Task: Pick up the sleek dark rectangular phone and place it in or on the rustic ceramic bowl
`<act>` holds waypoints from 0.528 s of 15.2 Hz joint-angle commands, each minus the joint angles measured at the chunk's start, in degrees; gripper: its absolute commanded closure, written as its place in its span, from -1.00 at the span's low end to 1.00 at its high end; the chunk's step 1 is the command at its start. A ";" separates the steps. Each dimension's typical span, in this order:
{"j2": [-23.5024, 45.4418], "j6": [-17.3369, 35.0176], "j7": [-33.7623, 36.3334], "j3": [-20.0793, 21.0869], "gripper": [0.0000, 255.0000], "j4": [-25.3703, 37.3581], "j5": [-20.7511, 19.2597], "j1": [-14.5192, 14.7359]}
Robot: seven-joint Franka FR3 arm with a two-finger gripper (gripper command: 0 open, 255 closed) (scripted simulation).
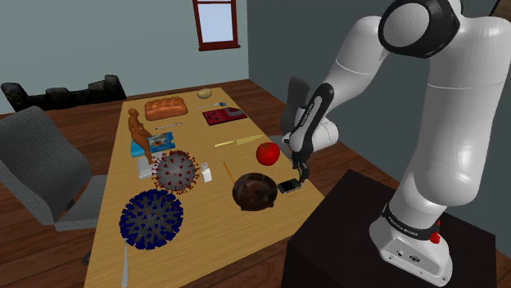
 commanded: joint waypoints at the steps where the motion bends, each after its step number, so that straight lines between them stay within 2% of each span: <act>1: 3.20 2.03 -2.79 1.97 -1.00 1.19 1.60 -1.42; 8: 11.07 7.70 -5.84 7.23 -1.00 3.63 5.14 -5.86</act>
